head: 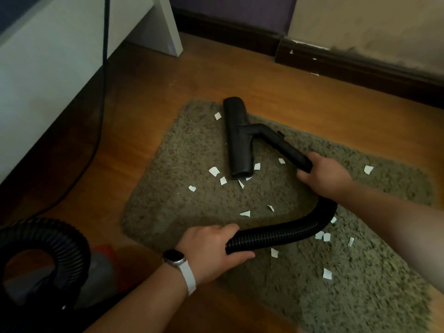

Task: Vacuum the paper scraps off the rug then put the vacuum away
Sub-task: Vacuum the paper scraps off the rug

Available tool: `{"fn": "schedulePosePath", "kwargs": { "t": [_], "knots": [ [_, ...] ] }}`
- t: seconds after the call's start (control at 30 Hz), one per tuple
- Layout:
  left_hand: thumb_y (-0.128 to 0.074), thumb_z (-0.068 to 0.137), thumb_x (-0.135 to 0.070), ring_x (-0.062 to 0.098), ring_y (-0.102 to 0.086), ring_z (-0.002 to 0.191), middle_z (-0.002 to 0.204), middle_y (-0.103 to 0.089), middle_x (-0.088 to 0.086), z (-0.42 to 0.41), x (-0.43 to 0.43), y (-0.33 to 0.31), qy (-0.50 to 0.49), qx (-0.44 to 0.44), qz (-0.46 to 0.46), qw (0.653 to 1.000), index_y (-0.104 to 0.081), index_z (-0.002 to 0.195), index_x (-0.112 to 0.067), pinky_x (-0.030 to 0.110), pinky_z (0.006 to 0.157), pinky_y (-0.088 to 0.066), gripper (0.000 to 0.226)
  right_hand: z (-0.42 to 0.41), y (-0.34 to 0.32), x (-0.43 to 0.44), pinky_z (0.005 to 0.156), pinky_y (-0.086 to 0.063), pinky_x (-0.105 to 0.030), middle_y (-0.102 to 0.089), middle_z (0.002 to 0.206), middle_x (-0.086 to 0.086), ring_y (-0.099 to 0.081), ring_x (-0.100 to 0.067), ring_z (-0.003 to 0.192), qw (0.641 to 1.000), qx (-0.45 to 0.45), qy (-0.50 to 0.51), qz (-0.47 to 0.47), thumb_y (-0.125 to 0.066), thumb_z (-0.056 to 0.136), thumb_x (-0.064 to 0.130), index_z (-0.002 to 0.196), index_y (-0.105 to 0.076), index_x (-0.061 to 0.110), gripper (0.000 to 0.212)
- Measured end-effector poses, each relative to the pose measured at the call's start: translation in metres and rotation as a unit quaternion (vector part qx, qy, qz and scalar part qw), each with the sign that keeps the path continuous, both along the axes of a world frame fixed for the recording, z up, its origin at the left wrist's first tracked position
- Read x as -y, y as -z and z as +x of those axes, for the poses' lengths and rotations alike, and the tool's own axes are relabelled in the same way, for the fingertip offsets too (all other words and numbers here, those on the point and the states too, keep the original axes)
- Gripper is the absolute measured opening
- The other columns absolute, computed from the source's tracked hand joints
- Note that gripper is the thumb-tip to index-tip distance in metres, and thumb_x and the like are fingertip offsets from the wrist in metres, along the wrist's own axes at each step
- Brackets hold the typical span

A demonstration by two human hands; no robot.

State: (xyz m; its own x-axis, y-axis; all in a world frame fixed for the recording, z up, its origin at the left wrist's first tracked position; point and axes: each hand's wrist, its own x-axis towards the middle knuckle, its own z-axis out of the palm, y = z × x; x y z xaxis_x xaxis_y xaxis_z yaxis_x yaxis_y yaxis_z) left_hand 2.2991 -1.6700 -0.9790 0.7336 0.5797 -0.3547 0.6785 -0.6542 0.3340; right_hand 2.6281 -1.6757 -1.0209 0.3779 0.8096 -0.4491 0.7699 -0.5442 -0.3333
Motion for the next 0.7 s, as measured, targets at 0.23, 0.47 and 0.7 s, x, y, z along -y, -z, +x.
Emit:
{"fn": "schedulePosePath", "kwargs": {
  "t": [0.23,0.47,0.7],
  "knots": [
    [-0.036,0.081,-0.081,0.005,-0.058,0.081,0.090,-0.059,-0.014,0.010,-0.005,-0.003,0.004,0.018,-0.008,1.000,-0.049,0.115,-0.037,0.025,0.067,-0.047,0.057,0.006,-0.008,-0.018,0.054,-0.043,-0.031,-0.061,0.074,0.003,-0.059,-0.012,0.063,0.993,-0.039,-0.092,0.060,-0.066,0.092,0.042,0.102,-0.058,0.029,0.018],
    [-0.037,0.082,-0.080,0.006,-0.058,0.083,0.091,-0.058,-0.015,0.015,-0.005,-0.006,-0.005,0.020,-0.025,0.999,-0.049,0.116,-0.038,0.028,0.072,-0.049,0.056,0.002,-0.015,-0.034,0.065,-0.050,-0.032,-0.059,0.073,0.009,-0.060,-0.017,0.071,0.983,0.015,-0.181,0.035,-0.065,0.090,0.048,0.107,-0.061,0.030,0.024],
    [-0.038,0.083,-0.079,0.008,-0.059,0.083,0.088,-0.056,-0.014,0.020,-0.002,-0.005,-0.003,0.007,-0.034,0.999,-0.049,0.114,-0.037,0.028,0.072,-0.049,0.054,0.011,-0.012,-0.025,0.066,-0.052,-0.033,-0.065,0.082,0.002,-0.062,-0.021,0.074,0.982,0.052,-0.181,0.033,-0.060,0.092,0.053,0.117,-0.060,0.027,0.036]
  ]
}}
